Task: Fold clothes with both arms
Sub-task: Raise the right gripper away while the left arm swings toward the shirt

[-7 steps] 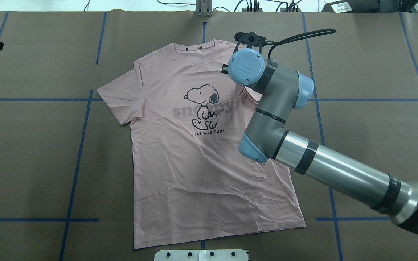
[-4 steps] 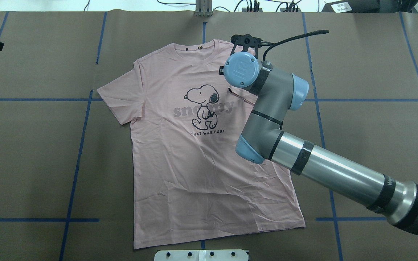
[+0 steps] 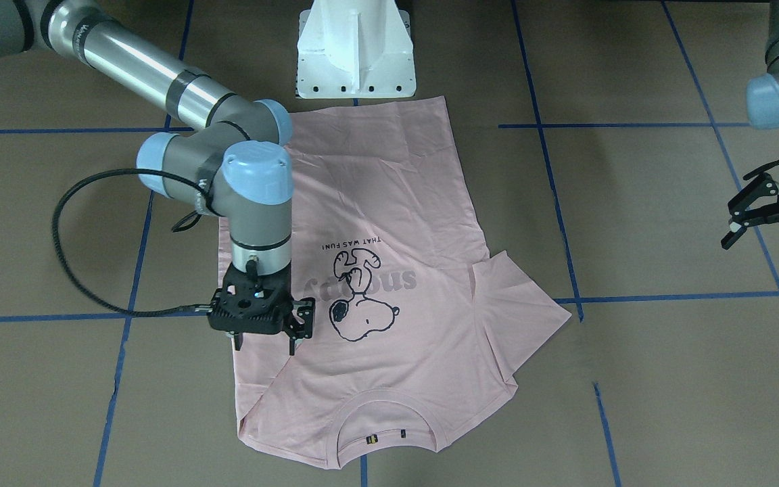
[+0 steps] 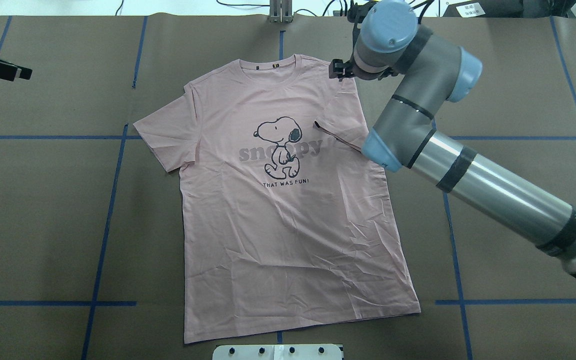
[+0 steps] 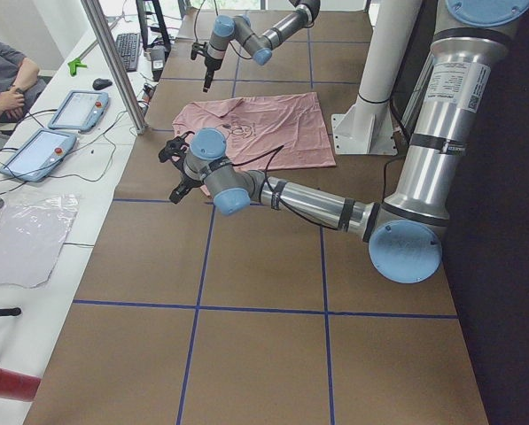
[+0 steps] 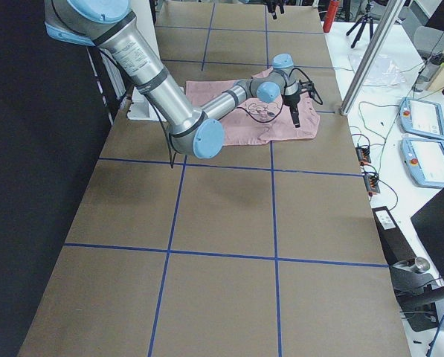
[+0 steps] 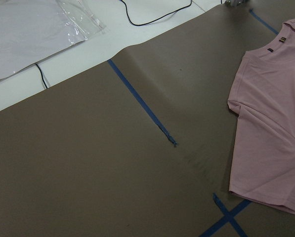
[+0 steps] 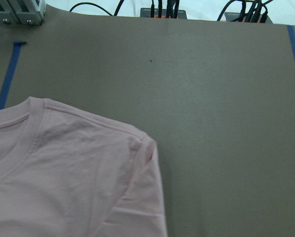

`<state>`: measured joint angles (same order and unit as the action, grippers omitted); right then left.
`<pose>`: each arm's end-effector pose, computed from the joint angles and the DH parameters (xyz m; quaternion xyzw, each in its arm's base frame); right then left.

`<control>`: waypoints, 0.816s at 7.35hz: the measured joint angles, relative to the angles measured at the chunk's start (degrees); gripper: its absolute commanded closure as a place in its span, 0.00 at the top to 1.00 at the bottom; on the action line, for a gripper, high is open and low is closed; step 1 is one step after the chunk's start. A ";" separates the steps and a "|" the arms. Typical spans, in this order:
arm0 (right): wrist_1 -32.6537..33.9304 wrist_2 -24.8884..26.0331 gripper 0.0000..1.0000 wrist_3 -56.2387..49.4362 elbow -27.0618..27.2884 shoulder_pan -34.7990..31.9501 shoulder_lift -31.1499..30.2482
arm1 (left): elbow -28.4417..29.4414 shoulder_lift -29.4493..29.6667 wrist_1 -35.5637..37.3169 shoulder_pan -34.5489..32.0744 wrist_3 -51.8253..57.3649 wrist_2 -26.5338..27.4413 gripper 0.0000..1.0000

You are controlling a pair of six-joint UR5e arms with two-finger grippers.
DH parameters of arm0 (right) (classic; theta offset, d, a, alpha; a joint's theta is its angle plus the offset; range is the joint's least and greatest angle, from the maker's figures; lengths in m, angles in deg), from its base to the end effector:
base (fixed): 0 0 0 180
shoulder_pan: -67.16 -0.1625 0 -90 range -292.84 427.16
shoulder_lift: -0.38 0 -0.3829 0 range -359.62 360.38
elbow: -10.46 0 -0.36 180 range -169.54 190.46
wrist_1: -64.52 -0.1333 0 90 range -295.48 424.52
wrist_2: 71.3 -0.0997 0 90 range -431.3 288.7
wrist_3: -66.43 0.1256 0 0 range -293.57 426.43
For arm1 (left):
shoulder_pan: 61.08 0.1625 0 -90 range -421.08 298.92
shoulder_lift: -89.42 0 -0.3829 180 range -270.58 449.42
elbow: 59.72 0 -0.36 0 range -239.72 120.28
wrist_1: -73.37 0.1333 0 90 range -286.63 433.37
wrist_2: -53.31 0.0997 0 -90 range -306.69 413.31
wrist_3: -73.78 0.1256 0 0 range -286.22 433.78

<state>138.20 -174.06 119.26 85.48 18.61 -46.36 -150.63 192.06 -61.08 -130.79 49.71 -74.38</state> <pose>-0.4084 -0.6219 0.2880 0.1811 -0.3464 0.0492 0.9191 0.1450 -0.5551 0.4199 0.3182 0.4348 0.1292 0.8325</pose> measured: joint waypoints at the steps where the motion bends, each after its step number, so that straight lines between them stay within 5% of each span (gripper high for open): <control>1: -0.02 -6.01 1.00 -6.65 3.14 -4.33 -3.70 | 0.17 1.18 0.13 2.91 -5.12 3.44 0.74; 3: -1.30 -15.62 1.00 -19.16 9.90 -12.04 -13.59 | 0.95 3.73 0.25 10.11 -17.21 10.66 0.64; 6: -10.74 -21.31 1.00 -26.52 12.50 -17.54 -25.32 | 5.55 7.36 0.24 18.73 -28.35 20.05 0.56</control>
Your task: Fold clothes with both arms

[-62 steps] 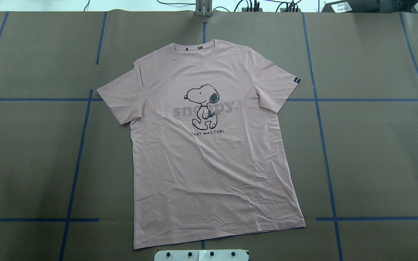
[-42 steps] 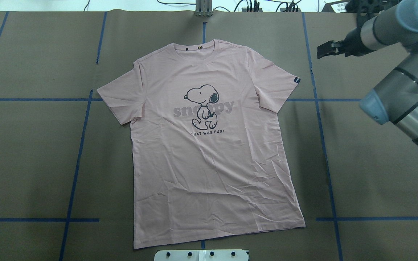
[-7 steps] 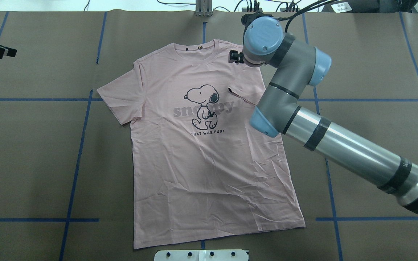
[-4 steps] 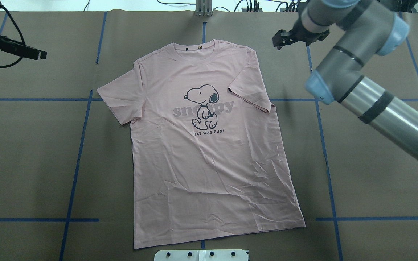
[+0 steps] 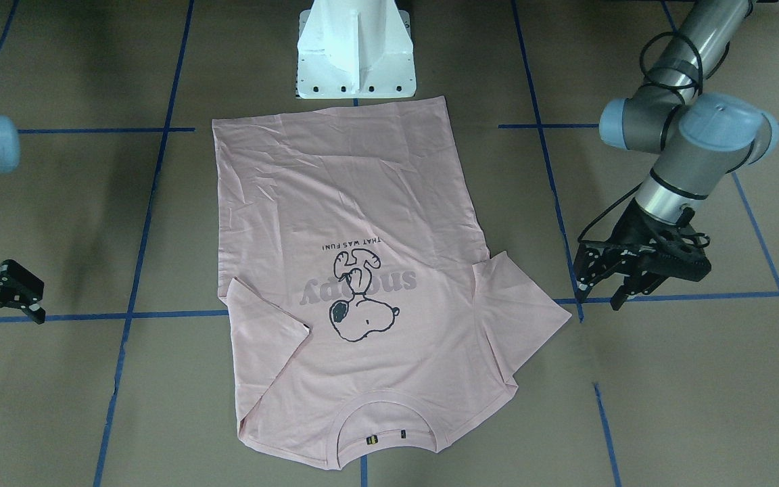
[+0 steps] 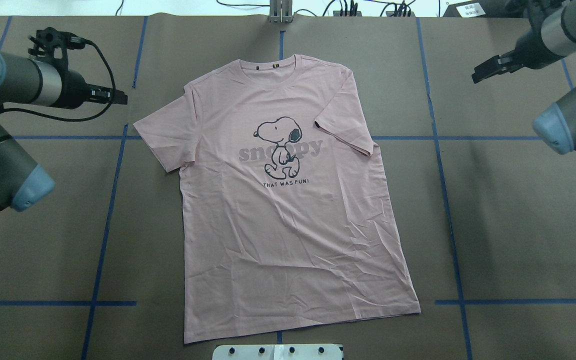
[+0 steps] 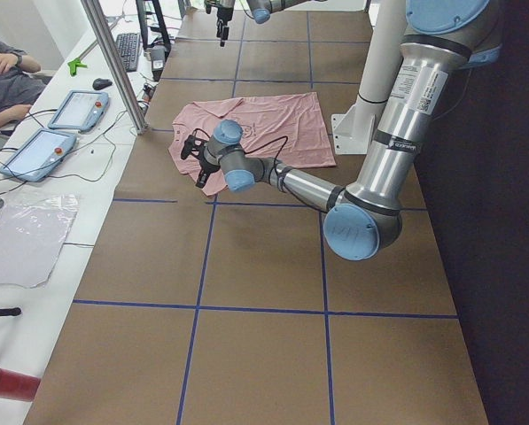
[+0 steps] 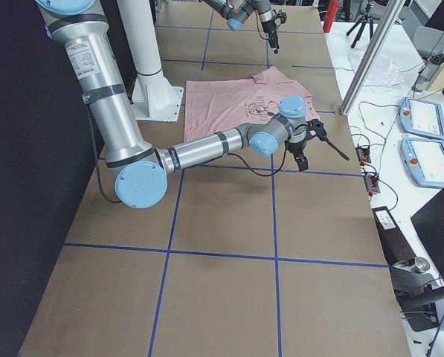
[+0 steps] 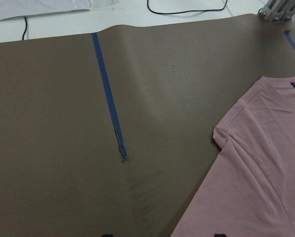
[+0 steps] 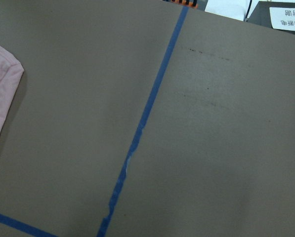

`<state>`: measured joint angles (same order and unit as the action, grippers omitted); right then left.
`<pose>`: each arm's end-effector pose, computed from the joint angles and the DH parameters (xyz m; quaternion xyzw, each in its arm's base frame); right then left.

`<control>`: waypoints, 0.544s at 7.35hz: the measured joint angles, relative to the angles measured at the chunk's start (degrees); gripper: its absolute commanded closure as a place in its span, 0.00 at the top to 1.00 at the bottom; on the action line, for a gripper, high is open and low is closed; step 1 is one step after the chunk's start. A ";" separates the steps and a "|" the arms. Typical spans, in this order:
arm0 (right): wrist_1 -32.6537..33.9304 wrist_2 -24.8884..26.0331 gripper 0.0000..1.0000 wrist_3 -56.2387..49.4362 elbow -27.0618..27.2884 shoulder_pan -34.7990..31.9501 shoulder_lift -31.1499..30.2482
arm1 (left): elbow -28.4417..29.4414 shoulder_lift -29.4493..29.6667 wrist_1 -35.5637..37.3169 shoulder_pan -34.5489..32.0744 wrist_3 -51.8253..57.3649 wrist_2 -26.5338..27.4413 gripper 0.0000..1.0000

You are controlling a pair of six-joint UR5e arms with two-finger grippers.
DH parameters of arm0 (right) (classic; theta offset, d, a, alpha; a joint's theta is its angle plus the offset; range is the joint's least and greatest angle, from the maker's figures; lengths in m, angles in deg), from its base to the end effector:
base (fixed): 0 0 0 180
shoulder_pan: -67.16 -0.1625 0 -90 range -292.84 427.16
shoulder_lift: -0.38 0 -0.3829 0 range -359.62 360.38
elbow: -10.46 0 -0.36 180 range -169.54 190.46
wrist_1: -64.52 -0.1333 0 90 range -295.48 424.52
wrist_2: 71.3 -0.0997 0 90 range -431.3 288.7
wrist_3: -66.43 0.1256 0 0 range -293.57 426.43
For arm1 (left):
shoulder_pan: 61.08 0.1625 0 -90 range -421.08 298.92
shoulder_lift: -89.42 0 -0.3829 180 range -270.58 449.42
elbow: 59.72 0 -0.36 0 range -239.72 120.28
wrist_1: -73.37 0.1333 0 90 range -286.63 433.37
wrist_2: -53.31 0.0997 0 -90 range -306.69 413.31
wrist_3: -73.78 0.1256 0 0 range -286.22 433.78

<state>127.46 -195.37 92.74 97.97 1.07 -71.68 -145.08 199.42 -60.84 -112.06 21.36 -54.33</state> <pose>-0.1892 -0.5820 0.4402 0.1980 -0.3943 -0.0875 0.8931 0.3238 -0.5508 0.4016 0.2474 0.4443 -0.0244 0.8607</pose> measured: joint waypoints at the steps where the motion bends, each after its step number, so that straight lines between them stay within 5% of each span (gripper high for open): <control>1: -1.13 -0.41 1.00 -0.37 0.09 -0.41 -1.11 | 1.71 0.69 -0.03 1.53 -1.11 1.83 0.56; 4: -1.75 -0.48 1.00 -0.55 0.15 -0.61 -1.89 | 5.26 1.48 -0.41 3.96 -1.78 4.06 0.51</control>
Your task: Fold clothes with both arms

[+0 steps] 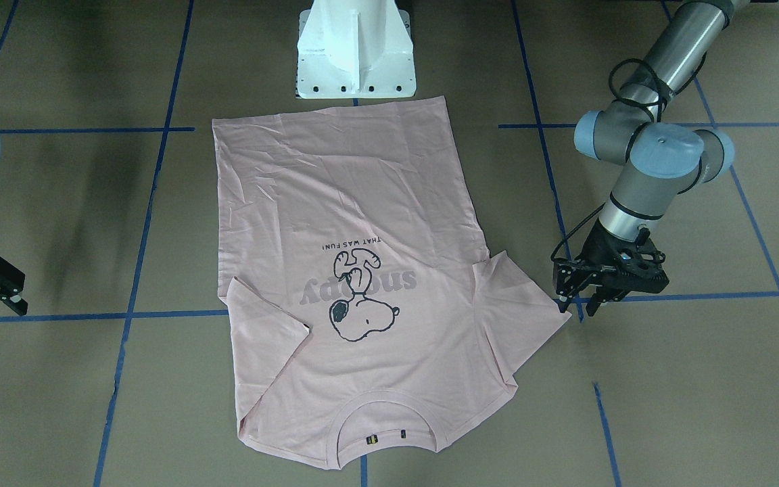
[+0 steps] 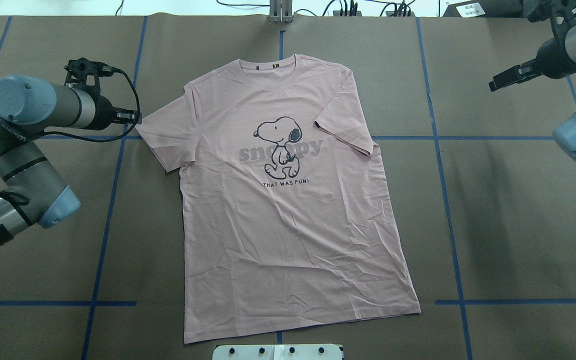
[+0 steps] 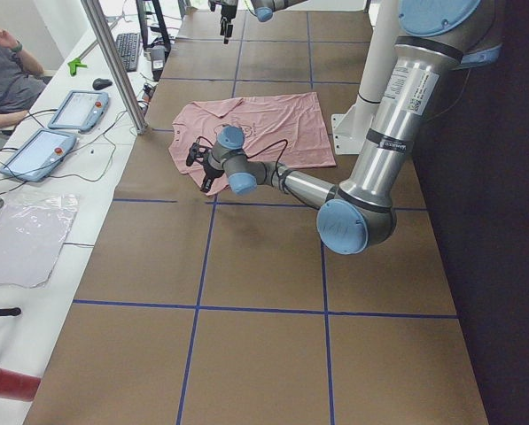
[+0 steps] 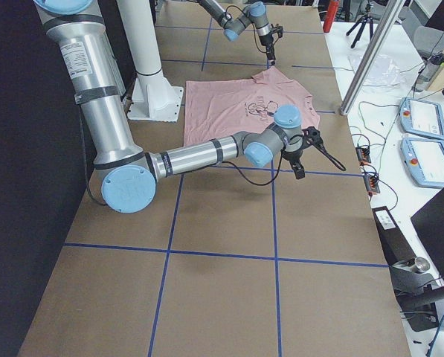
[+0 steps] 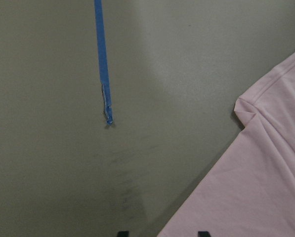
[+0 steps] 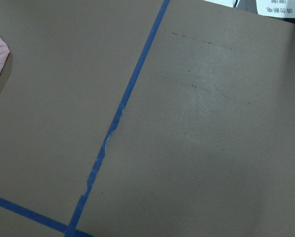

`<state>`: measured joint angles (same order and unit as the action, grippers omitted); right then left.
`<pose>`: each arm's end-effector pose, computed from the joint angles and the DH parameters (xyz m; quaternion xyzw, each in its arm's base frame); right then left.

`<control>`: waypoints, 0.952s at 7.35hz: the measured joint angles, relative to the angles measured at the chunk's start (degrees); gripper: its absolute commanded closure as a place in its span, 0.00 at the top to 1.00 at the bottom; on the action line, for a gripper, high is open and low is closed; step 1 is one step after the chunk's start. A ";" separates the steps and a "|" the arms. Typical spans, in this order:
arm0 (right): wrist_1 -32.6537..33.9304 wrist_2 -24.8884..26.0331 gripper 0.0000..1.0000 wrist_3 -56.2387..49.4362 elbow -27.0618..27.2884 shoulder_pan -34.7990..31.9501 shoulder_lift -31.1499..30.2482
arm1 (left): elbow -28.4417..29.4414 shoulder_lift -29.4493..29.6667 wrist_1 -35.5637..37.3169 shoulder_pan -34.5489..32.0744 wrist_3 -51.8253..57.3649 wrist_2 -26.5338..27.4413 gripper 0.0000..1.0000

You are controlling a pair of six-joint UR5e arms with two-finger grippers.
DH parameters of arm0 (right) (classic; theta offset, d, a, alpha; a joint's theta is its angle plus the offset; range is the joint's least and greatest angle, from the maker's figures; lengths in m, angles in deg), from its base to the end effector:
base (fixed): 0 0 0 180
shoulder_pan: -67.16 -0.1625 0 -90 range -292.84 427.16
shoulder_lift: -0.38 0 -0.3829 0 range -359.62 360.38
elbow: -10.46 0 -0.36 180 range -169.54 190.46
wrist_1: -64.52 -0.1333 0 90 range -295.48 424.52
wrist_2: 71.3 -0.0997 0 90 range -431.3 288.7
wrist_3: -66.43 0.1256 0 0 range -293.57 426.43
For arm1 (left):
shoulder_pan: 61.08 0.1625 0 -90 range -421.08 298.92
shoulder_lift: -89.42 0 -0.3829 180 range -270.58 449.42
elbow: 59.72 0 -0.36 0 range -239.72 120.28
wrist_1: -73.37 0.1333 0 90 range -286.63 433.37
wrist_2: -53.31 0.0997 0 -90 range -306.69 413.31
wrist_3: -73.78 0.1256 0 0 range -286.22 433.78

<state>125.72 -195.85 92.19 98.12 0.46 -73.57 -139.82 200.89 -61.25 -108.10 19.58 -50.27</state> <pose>-0.1799 -0.5747 0.4540 0.2000 -0.3955 -0.0885 0.8920 0.3670 -0.5461 0.4317 0.2311 0.4197 -0.0302 0.8772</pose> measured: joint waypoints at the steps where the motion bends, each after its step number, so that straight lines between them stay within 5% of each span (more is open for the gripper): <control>1: -0.02 0.01 1.00 -0.01 -0.02 0.00 -0.03 | 1.19 0.63 -0.07 0.23 -0.04 0.09 0.49; 7: -0.02 0.25 1.00 0.35 -0.10 -0.01 0.01 | 3.61 2.03 -0.20 1.05 -0.03 0.88 0.43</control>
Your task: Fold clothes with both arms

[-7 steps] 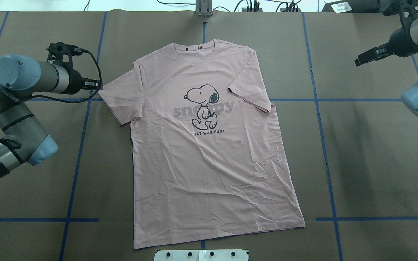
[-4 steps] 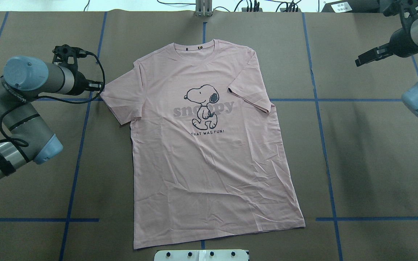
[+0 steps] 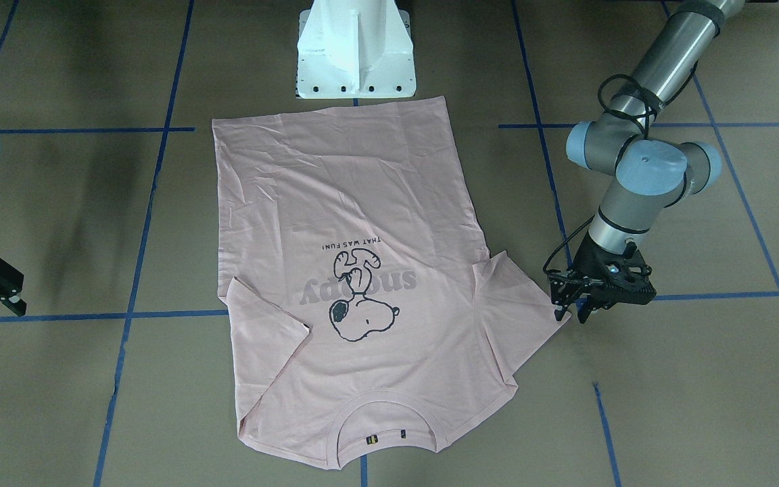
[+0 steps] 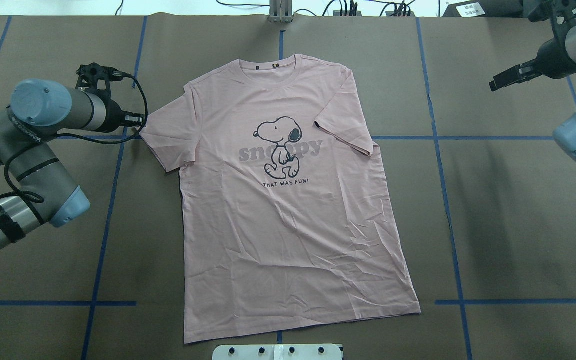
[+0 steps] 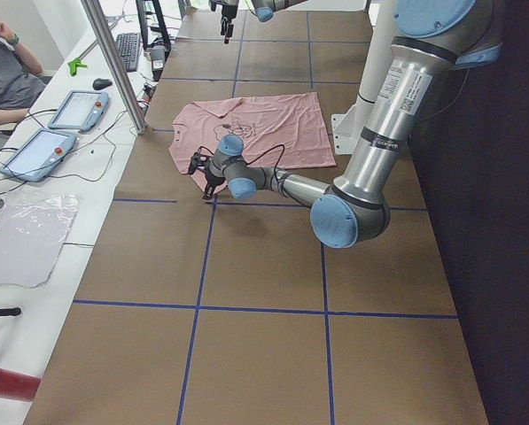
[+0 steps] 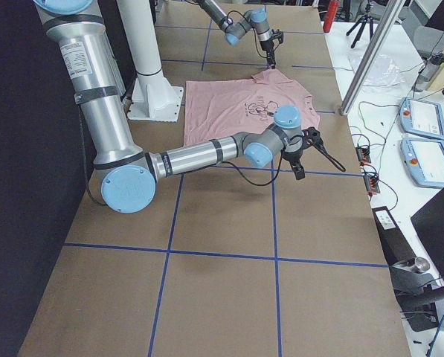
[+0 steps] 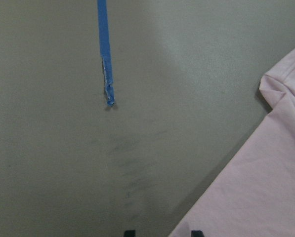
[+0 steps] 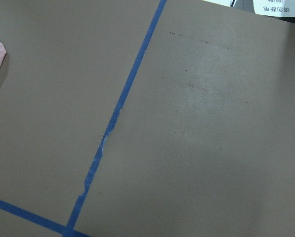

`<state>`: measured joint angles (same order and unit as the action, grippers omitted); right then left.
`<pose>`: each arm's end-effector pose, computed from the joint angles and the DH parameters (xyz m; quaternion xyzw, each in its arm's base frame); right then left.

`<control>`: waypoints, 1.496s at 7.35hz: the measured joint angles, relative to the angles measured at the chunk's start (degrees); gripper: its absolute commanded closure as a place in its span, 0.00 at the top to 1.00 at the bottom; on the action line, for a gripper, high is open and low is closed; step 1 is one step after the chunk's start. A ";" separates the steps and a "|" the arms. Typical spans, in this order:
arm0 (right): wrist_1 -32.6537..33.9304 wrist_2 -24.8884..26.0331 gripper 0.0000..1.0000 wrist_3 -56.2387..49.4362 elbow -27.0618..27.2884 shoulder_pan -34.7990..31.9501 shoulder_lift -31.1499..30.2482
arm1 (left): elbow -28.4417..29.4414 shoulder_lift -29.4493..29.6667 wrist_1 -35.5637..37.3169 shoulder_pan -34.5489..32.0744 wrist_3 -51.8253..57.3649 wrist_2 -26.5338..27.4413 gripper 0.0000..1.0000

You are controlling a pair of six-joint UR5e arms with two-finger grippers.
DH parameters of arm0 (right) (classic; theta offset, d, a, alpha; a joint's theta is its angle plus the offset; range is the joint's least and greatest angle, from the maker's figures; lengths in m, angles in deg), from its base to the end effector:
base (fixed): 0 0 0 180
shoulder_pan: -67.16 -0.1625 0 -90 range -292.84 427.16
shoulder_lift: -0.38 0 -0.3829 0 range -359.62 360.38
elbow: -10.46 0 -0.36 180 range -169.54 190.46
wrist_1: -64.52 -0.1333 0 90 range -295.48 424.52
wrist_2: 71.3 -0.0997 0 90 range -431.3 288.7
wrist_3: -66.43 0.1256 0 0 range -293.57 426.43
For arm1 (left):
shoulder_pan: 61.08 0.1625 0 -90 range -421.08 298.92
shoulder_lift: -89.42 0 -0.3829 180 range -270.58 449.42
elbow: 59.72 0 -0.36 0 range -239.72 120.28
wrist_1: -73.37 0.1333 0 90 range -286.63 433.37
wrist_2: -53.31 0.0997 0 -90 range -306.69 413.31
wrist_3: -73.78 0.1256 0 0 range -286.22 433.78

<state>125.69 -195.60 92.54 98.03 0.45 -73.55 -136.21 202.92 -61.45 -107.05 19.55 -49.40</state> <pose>-0.1796 -0.5753 0.4548 0.1996 -0.3943 -0.0849 0.8930 0.3861 -0.5514 0.4403 0.2250 0.4102 -0.0277 0.8834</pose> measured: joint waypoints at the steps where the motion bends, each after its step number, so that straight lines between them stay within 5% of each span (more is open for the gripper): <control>1: 0.00 0.06 1.00 0.07 -0.02 0.00 0.00 | 0.02 0.03 -0.01 0.47 0.00 0.03 0.41; 3: 0.00 0.10 1.00 0.21 -0.02 0.00 0.01 | 0.02 0.01 -0.10 1.10 -0.02 0.10 0.00; 8: 0.00 0.11 1.00 0.32 0.14 0.01 0.01 | -3.10 -0.09 1.46 1.19 0.84 0.10 0.00; 11: 0.00 0.11 1.00 0.32 0.08 0.03 0.01 | -9.07 5.58 18.71 1.58 0.31 1.17 0.00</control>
<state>125.69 -195.49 92.86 98.10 0.47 -73.54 -145.28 208.50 -42.73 -105.47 19.86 -48.23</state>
